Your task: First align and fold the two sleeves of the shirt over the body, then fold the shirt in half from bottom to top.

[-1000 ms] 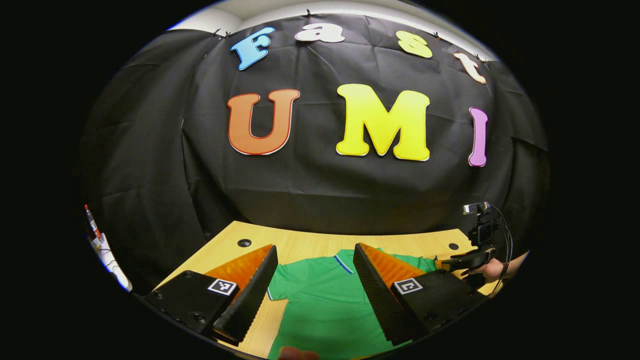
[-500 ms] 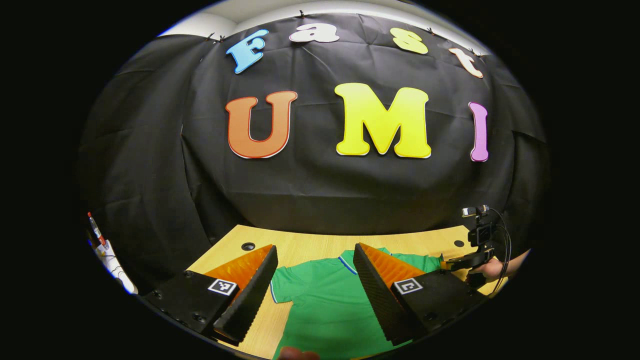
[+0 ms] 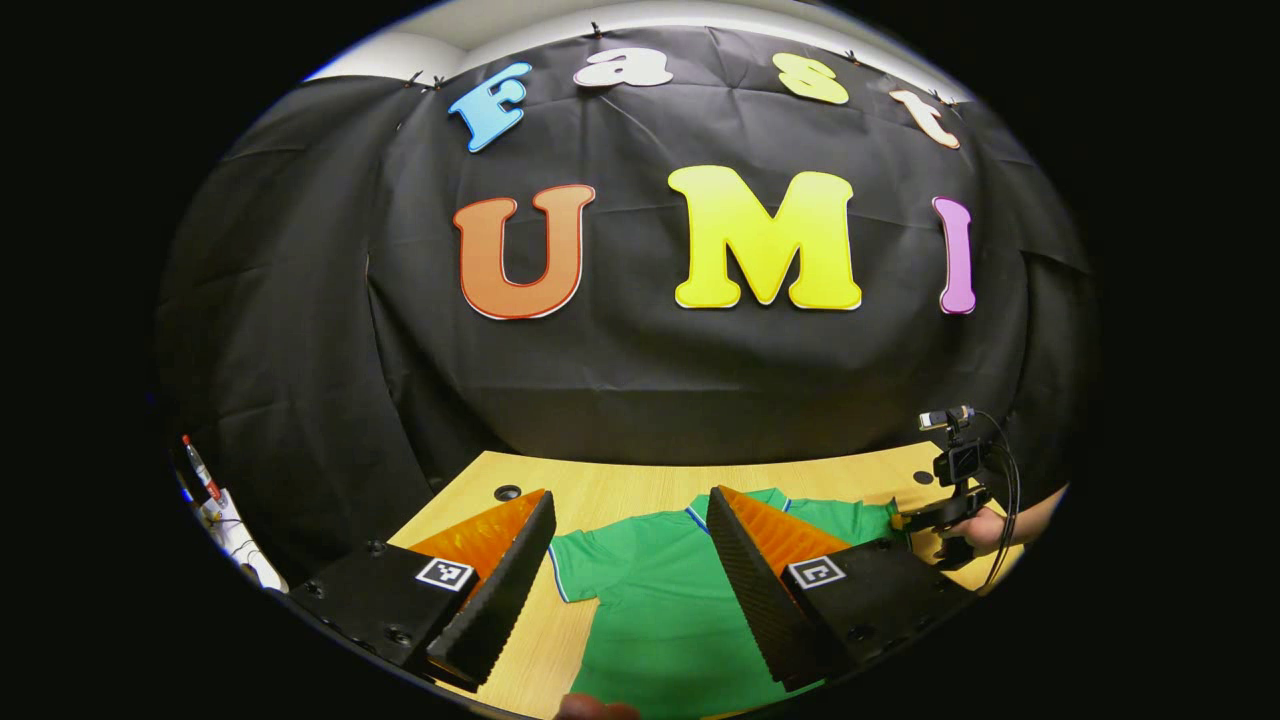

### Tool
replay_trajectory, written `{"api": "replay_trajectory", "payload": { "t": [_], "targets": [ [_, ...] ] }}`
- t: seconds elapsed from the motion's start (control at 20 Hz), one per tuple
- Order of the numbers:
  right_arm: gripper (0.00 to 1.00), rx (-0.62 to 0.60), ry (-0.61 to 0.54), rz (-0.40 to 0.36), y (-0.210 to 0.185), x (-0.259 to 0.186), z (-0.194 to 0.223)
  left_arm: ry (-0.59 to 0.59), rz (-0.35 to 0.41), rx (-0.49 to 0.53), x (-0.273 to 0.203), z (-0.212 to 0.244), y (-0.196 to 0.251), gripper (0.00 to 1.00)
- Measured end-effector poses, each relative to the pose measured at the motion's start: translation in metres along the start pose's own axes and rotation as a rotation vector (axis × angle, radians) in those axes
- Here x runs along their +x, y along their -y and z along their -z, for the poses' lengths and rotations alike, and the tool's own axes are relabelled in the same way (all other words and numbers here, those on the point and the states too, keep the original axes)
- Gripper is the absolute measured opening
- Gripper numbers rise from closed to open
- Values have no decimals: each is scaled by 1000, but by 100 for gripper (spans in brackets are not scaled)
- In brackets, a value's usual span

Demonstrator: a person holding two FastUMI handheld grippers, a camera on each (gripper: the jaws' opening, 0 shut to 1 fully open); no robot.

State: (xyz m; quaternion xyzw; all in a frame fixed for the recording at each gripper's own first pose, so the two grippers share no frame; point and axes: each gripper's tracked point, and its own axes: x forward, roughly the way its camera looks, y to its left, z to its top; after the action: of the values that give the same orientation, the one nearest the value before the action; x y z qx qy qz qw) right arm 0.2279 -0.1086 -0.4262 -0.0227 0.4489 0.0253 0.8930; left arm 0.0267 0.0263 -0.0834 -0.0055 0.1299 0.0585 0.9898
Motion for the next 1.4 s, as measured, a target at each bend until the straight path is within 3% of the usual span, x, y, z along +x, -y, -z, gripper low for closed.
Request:
{"api": "replay_trajectory", "payload": {
  "t": [0.5, 0.8, 1.1, 1.4],
  "targets": [
    [2, -7, 10, 0, -3, -11, -7, -24, -29, -38, -5, 13, -18, 98],
    [2, -29, 66, 5, -12, -33, -35, -21, -48, -63, -7, 16, -36, 98],
    [2, -70, 120, -17, -45, -62, -65, -23, -82, -107, -10, 25, -62, 98],
    [2, -119, 129, -62, -96, -80, -70, -23, -129, -116, -19, 33, -98, 98]
  ]
}}
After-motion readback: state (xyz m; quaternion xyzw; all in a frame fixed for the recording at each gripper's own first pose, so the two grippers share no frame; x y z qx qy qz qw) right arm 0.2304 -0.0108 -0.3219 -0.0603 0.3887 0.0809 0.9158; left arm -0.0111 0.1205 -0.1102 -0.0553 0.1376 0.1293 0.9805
